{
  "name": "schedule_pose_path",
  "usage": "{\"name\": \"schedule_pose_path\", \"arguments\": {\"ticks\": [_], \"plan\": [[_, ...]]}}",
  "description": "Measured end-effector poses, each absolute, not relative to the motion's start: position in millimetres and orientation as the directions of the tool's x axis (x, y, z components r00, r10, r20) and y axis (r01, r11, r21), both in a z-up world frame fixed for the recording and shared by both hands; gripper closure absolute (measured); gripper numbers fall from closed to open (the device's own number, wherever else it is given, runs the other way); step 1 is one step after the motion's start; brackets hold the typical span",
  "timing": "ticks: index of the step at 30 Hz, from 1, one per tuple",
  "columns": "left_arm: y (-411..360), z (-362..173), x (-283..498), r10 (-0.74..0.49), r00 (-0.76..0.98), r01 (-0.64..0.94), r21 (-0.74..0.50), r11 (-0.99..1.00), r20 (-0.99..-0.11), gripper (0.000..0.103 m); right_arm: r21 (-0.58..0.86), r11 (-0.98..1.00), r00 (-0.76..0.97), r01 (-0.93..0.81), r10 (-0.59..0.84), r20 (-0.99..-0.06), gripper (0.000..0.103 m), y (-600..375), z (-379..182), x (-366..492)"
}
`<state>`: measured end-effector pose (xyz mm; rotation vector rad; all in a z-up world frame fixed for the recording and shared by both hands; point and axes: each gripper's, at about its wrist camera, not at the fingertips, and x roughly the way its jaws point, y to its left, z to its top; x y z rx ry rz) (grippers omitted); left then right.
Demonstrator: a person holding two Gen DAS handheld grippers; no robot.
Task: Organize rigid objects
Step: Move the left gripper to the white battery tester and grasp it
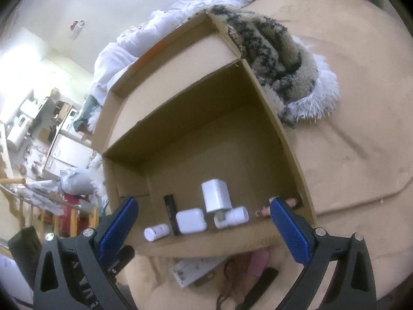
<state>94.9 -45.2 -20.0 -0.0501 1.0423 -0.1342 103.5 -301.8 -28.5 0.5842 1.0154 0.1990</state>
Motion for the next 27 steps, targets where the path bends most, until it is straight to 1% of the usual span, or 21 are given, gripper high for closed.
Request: {"name": "schedule_pose_path", "arguments": {"ticks": [8,10,13,17,20,27], "plan": [[-22,-41,72,-0.066,0.442,0.055,-0.047,0.997,-0.894,0.034,0.555,0.819,0.507,0.144,0.421,-0.752,0.000,-308,-33,64],[-25,-51,70,-0.065,0.414,0.094,-0.029,0.995,-0.908,0.034,0.556,0.818,0.493,0.149,0.426,-0.759,0.000,-307,-36,55],[-39,-72,69,-0.024,0.364,0.182,0.046,0.982,-0.931,0.034,0.543,0.826,0.469,0.149,0.424,-0.774,0.000,-304,-42,46],[-63,-96,71,-0.070,0.292,0.277,0.014,0.961,-0.954,0.034,0.509,0.848,0.452,0.148,0.400,-0.797,0.000,-301,-46,43],[-82,-108,78,-0.088,0.268,0.336,0.007,0.942,-0.959,0.034,0.495,0.857,0.454,0.147,0.386,-0.803,0.000,-302,-46,44],[-121,-133,98,-0.086,0.219,0.448,0.022,0.894,-0.972,0.034,0.517,0.836,0.451,0.186,0.395,-0.801,0.000,-312,-51,46]]}}
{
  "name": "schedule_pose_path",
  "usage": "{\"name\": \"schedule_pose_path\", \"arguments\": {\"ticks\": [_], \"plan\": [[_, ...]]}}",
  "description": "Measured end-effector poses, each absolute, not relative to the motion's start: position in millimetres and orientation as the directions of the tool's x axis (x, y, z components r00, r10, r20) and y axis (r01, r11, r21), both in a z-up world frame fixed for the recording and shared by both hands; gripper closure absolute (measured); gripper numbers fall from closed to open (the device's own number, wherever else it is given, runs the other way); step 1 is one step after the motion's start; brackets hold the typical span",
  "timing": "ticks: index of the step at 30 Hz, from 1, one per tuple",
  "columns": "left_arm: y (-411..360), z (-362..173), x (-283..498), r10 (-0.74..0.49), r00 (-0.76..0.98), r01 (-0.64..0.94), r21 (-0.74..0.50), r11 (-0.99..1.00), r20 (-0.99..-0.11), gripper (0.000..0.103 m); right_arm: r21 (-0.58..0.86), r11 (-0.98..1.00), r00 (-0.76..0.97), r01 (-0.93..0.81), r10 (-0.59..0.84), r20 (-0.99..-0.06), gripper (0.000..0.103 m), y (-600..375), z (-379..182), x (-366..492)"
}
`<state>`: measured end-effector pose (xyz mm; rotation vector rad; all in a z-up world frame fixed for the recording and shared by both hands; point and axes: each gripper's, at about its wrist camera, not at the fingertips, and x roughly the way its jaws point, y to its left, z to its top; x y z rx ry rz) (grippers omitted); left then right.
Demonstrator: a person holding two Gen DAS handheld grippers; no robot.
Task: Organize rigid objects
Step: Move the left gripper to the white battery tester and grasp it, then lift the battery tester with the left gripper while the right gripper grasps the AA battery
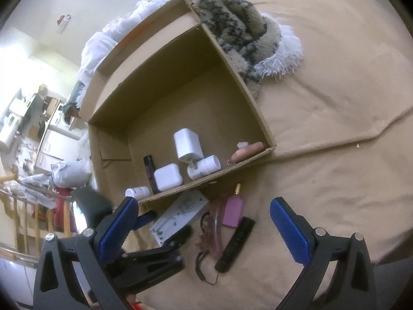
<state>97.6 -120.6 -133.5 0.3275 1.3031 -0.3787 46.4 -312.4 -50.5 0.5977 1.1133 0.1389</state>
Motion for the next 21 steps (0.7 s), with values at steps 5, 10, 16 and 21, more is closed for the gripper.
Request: {"name": "schedule_pose_path", "arguments": {"ticks": [5,10,16,21], "plan": [[-130,-156,107,-0.065,0.203,0.507,0.048,0.861,-0.977,0.032,0.536,0.820,0.433,0.200,0.417,-0.799,0.000,-314,-55,49],[-130,-153,98,-0.112,0.208,0.563,0.025,0.826,-0.972,0.054,0.528,0.825,0.413,0.205,0.416,-0.810,0.000,-311,-60,52],[-125,-128,79,-0.157,0.204,0.552,-0.019,0.834,-0.966,0.062,0.531,0.824,0.417,0.197,0.420,-0.806,0.000,-310,-57,55],[-103,-102,66,-0.144,0.211,0.457,-0.033,0.889,-0.967,0.062,0.522,0.834,0.415,0.180,0.417,-0.809,0.000,-307,-53,53]]}}
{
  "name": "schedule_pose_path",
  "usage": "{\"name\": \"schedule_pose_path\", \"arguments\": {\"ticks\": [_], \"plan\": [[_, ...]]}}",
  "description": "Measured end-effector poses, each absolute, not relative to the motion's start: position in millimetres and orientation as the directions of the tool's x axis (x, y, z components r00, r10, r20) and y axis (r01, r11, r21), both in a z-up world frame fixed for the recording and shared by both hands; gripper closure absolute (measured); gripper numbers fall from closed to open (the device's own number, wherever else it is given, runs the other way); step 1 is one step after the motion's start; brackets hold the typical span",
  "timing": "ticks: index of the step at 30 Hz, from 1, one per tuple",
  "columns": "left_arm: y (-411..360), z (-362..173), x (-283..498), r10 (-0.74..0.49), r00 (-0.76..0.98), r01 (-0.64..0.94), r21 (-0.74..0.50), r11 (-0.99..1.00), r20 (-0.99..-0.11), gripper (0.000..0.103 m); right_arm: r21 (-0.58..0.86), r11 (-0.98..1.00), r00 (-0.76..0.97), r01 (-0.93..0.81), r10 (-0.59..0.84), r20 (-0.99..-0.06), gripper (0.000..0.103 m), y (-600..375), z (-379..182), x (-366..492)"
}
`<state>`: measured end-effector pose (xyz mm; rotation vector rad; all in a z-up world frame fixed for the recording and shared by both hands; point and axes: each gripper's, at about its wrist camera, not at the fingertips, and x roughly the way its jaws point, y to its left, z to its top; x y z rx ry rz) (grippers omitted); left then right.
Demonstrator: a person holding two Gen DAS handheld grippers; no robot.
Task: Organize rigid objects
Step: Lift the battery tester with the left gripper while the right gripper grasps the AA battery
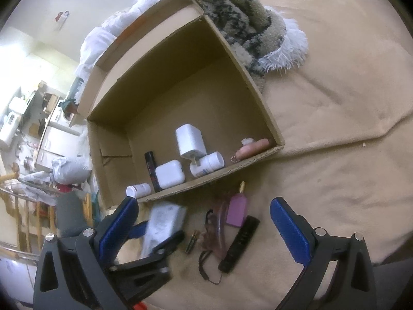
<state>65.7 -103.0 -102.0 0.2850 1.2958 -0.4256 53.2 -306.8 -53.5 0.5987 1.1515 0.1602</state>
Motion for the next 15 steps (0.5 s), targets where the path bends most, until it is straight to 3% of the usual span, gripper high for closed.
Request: {"name": "schedule_pose_path", "arguments": {"ticks": [10,15], "plan": [[-29,-57,36,-0.108,0.292,0.176,-0.058,0.983,-0.950,0.062,0.486,0.859,0.361,0.161,0.407,-0.839,0.000,-296,-61,52],[-3,-39,38,-0.062,0.373,0.053,-0.045,0.998,-0.926,0.062,0.530,0.847,0.221,0.042,0.509,-0.832,0.000,-260,-81,58]]}}
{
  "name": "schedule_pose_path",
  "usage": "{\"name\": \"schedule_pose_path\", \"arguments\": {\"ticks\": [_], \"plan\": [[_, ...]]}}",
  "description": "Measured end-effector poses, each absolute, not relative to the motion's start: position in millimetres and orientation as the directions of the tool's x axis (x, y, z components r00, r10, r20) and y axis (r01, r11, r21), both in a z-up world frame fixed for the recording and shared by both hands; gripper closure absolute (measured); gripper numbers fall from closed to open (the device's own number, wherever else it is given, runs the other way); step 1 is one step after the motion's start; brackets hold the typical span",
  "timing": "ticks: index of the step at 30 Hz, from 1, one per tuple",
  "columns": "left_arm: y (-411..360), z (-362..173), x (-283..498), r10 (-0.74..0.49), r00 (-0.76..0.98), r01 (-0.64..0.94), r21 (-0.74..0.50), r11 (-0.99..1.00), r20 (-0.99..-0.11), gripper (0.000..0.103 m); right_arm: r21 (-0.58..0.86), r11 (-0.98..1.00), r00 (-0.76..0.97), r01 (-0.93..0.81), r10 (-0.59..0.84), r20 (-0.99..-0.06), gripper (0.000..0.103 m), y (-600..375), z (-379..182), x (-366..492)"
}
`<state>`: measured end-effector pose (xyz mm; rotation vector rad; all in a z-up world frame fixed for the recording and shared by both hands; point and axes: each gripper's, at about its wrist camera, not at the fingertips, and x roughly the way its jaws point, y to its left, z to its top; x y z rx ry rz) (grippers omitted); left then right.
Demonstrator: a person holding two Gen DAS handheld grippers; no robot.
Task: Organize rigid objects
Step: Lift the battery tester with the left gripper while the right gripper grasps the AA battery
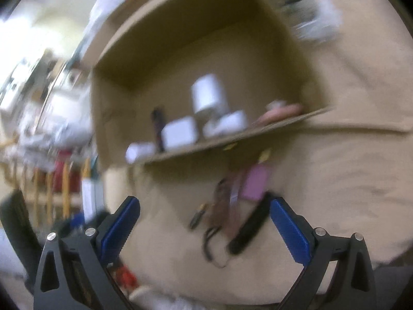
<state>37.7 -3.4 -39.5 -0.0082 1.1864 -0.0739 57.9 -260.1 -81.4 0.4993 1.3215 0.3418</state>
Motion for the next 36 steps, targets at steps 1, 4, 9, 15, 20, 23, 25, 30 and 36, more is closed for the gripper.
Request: {"name": "schedule_pose_path", "arguments": {"ticks": [1,4,9,15,20,23,25,30,36], "plan": [[-1,-40,40,-0.058,0.381,0.039,-0.046,0.998,-0.923,0.062,0.551,0.834,0.182,0.017,0.539,-0.822,0.008,-252,-86,60],[15,-41,44,-0.043,0.388,-0.007,-0.050,0.999,-0.921,0.062,0.490,0.858,0.086,-0.154,0.506,-0.858,0.014,-220,-87,72],[24,-44,47,-0.062,0.373,-0.041,-0.084,0.996,-0.926,0.062,0.188,0.758,0.054,-0.624,0.282,-0.958,0.018,-154,-89,63],[22,-45,51,-0.090,0.370,-0.048,-0.116,0.992,-0.925,0.062,0.115,0.676,0.032,-0.728,0.201,-0.979,0.026,-133,-122,50],[15,-47,52,-0.088,0.366,-0.029,-0.106,0.994,-0.926,0.062,0.031,0.595,0.067,-0.803,0.142,-0.988,0.045,-112,-137,32],[13,-48,51,-0.096,0.363,-0.025,-0.113,0.993,-0.927,0.062,0.043,0.593,0.069,-0.804,0.165,-0.984,0.057,-109,-136,32],[11,-48,50,-0.097,0.362,-0.016,-0.110,0.994,-0.927,0.062,0.047,0.592,0.068,-0.805,0.171,-0.983,0.057,-108,-138,31],[8,-49,51,-0.080,0.363,-0.017,-0.092,0.996,-0.928,0.062,0.049,0.611,0.086,-0.790,0.190,-0.978,0.058,-110,-134,31],[9,-55,51,-0.042,0.359,-0.026,-0.055,0.998,-0.932,0.062,0.066,0.631,0.127,-0.773,0.256,-0.958,0.057,-115,-109,21]]}}
